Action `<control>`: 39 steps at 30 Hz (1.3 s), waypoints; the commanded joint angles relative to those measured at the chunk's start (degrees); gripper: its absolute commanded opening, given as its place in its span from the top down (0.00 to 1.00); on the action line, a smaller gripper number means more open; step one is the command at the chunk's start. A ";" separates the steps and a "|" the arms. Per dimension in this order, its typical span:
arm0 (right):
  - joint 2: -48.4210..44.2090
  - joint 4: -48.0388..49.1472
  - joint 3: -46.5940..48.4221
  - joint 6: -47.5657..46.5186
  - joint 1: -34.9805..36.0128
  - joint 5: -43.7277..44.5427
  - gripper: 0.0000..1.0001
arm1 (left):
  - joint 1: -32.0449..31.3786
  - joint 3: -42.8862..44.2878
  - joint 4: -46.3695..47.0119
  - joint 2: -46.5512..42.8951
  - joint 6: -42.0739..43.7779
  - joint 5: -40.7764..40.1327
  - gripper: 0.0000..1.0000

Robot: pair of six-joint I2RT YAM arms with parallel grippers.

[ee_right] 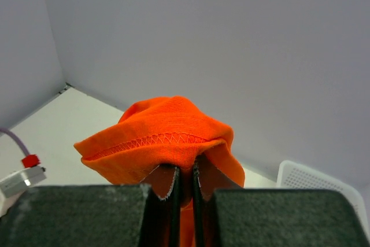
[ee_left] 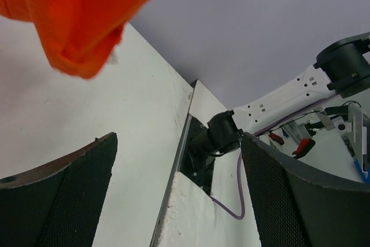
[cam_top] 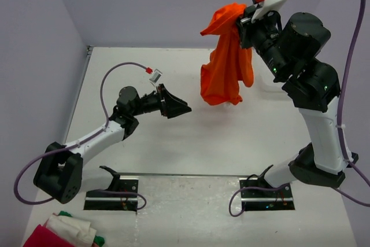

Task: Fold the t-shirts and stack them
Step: Flatten out the tshirt

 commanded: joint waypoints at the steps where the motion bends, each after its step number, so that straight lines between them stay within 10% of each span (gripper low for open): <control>1: -0.22 0.60 2.72 0.43 1.88 0.80 1.00 | -0.77 4.24 5.94 4.66 -0.71 2.36 0.12; 10: -4.43 0.59 1.40 0.79 7.42 1.94 1.00 | -3.06 11.63 6.73 18.72 1.42 2.71 0.13; 14: -5.93 0.07 1.23 0.44 8.21 2.30 1.00 | -5.77 12.77 5.88 19.26 2.10 2.54 0.60; 16: -6.29 0.07 1.23 0.35 8.21 2.47 1.00 | -5.96 13.39 -0.25 18.73 6.23 0.18 0.50; 19: -6.38 -0.46 1.67 0.78 8.39 1.86 1.00 | -6.05 13.74 -1.52 18.90 7.04 -1.07 0.61; 20: -6.55 -0.29 1.32 0.96 8.39 1.60 1.00 | -6.05 14.26 -0.31 19.95 6.08 -0.54 0.92; 21: -6.73 -0.37 1.23 1.22 8.39 1.33 1.00 | -6.22 14.01 1.71 20.31 3.28 0.33 1.00; 27: -5.85 -0.72 0.26 -1.22 8.39 5.44 1.00 | -6.40 13.04 -0.70 13.74 6.73 -3.49 1.00; 39: -6.99 3.14 -6.15 -3.52 8.39 15.91 1.00 | -6.22 28.49 -53.35 -17.12 28.81 -26.79 1.00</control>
